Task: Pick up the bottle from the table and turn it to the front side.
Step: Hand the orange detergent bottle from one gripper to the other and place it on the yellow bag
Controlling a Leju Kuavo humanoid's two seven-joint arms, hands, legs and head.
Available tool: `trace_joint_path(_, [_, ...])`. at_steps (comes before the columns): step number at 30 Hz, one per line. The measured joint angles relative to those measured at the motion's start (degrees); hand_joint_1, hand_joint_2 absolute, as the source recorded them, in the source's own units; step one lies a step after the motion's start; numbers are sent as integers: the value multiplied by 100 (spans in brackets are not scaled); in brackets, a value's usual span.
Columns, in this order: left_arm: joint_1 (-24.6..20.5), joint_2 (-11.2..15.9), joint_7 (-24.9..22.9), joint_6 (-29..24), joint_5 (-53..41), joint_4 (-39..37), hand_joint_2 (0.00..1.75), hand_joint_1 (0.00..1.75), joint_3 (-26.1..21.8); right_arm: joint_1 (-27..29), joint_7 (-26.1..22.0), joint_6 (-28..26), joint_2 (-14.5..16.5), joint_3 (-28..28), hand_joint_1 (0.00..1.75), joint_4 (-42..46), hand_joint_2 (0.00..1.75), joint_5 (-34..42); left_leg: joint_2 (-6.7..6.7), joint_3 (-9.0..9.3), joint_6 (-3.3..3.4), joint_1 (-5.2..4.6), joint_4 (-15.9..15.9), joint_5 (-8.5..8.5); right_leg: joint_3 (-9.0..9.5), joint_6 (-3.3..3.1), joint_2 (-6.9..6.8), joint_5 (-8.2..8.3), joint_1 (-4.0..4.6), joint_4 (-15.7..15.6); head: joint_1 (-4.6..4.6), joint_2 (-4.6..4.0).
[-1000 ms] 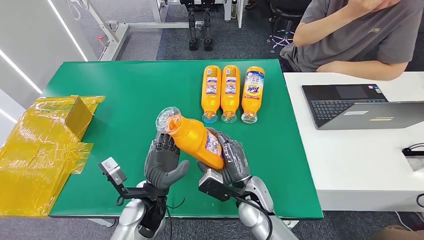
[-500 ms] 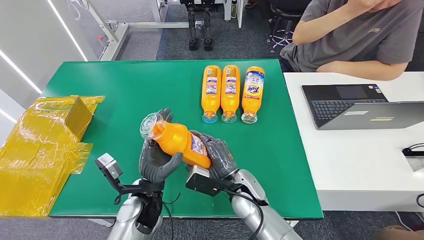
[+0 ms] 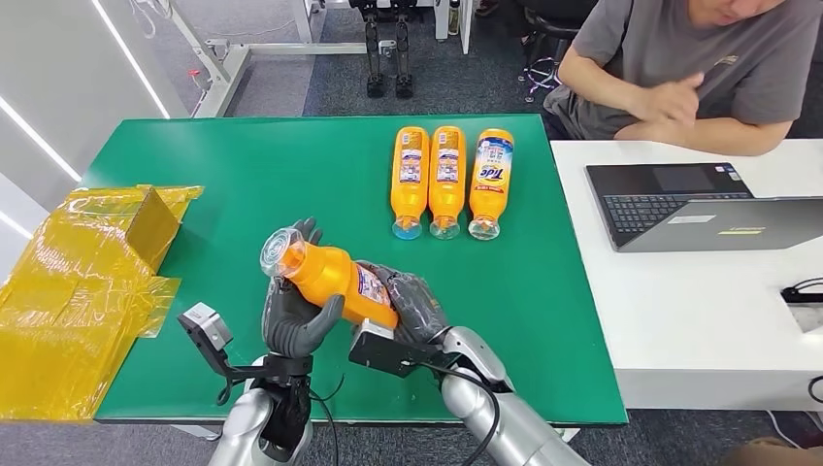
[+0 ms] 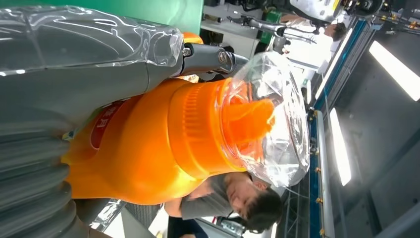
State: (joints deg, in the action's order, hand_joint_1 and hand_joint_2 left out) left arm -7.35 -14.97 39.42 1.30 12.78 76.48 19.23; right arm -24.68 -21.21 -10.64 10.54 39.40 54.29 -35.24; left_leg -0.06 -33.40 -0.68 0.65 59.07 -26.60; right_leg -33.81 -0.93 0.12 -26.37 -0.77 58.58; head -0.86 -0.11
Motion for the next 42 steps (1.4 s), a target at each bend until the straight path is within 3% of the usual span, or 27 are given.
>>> trace_joint_path(10, [-8,60,74,-352,234,2,175,0,1,-29,-166,386,0,212,175,-44,175,204,0,0,0,0,0,0,0,0,0,0,0,1,0,0])
trace_joint_path(21, [-21,89,81,-405,280,2,175,0,1,-54,-171,348,1,321,175,-87,175,338,0,-1,0,0,0,0,-1,0,0,0,0,0,-1,0])
trace_joint_path(25, [-22,89,84,-404,274,2,175,175,-1,-18,-96,289,-1,340,175,-17,175,250,0,-1,0,0,0,0,-2,0,0,0,0,0,0,0])
trace_joint_path(42, [-18,87,118,-353,208,64,175,175,-20,143,96,25,-10,331,175,168,175,-55,0,-1,0,0,0,0,-2,0,0,0,0,0,-1,0])
